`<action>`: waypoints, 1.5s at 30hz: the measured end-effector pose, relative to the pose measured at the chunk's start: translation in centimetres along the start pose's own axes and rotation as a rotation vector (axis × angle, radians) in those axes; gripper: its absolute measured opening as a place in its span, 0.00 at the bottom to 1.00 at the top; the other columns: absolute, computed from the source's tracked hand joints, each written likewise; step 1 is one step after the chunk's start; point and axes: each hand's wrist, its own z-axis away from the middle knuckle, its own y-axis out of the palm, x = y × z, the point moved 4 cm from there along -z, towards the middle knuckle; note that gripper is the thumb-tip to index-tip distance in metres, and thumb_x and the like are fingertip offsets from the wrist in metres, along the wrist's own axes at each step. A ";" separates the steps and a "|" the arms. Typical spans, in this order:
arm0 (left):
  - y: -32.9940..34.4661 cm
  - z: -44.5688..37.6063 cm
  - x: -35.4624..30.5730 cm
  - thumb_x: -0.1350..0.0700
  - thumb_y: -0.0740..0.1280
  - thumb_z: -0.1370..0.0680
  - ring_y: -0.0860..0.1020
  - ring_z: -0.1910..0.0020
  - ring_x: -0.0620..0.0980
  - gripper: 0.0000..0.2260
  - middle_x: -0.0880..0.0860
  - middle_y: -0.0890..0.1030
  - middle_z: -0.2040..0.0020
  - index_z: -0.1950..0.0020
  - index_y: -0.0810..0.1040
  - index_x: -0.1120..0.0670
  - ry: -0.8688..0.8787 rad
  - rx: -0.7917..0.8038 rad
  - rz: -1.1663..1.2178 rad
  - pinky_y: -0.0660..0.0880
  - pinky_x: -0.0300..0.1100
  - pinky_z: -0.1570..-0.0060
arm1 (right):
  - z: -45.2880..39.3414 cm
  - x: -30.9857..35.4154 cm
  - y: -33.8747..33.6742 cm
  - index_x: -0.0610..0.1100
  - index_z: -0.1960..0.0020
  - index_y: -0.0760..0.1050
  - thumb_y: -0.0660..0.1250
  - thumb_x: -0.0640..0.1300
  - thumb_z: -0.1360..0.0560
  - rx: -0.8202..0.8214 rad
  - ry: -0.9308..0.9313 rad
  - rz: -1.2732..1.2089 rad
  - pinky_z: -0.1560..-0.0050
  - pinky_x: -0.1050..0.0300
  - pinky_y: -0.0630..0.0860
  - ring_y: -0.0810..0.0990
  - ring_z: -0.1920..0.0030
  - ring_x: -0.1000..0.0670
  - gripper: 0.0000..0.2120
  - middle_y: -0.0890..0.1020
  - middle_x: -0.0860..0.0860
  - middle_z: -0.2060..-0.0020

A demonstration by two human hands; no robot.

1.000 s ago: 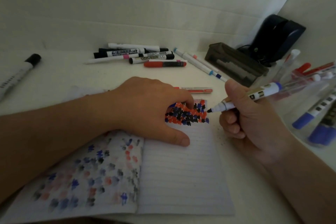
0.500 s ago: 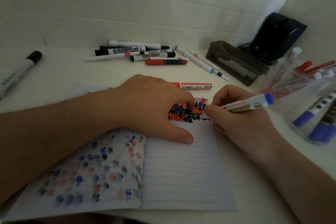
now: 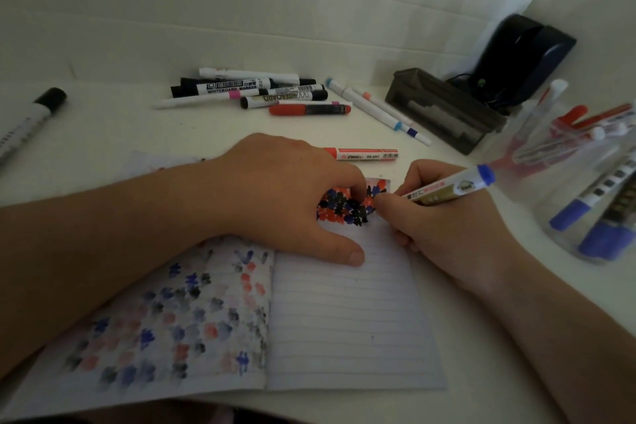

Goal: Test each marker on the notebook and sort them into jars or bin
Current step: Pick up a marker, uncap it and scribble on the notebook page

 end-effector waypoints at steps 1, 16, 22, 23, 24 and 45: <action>0.0 0.0 0.0 0.15 0.53 0.37 0.75 0.45 0.41 0.35 0.35 0.75 0.44 0.32 0.63 0.27 0.000 -0.001 -0.001 0.74 0.46 0.49 | 0.0 0.0 0.0 0.41 0.65 0.74 0.77 0.44 0.29 -0.011 -0.001 0.015 0.68 0.54 0.77 0.78 0.71 0.50 0.14 0.81 0.42 0.70; -0.1 0.1 -0.1 0.14 0.52 0.37 0.76 0.46 0.41 0.37 0.36 0.76 0.43 0.32 0.63 0.27 0.007 -0.009 -0.006 0.77 0.48 0.48 | -0.1 0.1 0.0 0.43 0.67 0.72 0.76 0.40 0.28 -0.013 -0.015 0.001 0.68 0.62 0.75 0.77 0.71 0.54 0.15 0.79 0.49 0.73; -0.2 0.2 -0.2 0.15 0.53 0.37 0.75 0.46 0.41 0.36 0.35 0.75 0.44 0.32 0.63 0.27 -0.003 0.004 -0.001 0.76 0.47 0.48 | 0.0 -0.1 0.0 0.37 0.63 0.74 0.78 0.43 0.28 -0.010 0.001 -0.078 0.70 0.54 0.76 0.78 0.72 0.50 0.15 0.81 0.42 0.71; -0.2 0.2 -0.2 0.15 0.53 0.37 0.75 0.46 0.41 0.36 0.35 0.75 0.44 0.32 0.63 0.27 -0.004 0.006 0.000 0.76 0.47 0.48 | 0.0 0.0 0.1 0.38 0.63 0.75 0.78 0.44 0.28 -0.005 -0.004 -0.061 0.69 0.53 0.76 0.78 0.71 0.50 0.15 0.81 0.43 0.71; -0.2 0.2 -0.2 0.15 0.53 0.37 0.75 0.46 0.41 0.36 0.35 0.75 0.44 0.32 0.63 0.27 -0.005 0.011 -0.001 0.76 0.47 0.48 | 0.0 0.0 0.1 0.38 0.64 0.74 0.78 0.44 0.29 0.000 -0.009 -0.050 0.69 0.53 0.76 0.78 0.71 0.50 0.15 0.81 0.43 0.71; 0.1 0.5 0.0 0.25 0.63 0.28 0.75 0.57 0.39 0.30 0.38 0.76 0.51 0.32 0.59 0.36 -0.040 -0.069 0.141 0.75 0.42 0.57 | -0.4 -0.1 0.0 0.42 0.65 0.73 0.76 0.38 0.26 0.063 -0.024 -0.169 0.73 0.62 0.71 0.73 0.74 0.54 0.14 0.77 0.50 0.74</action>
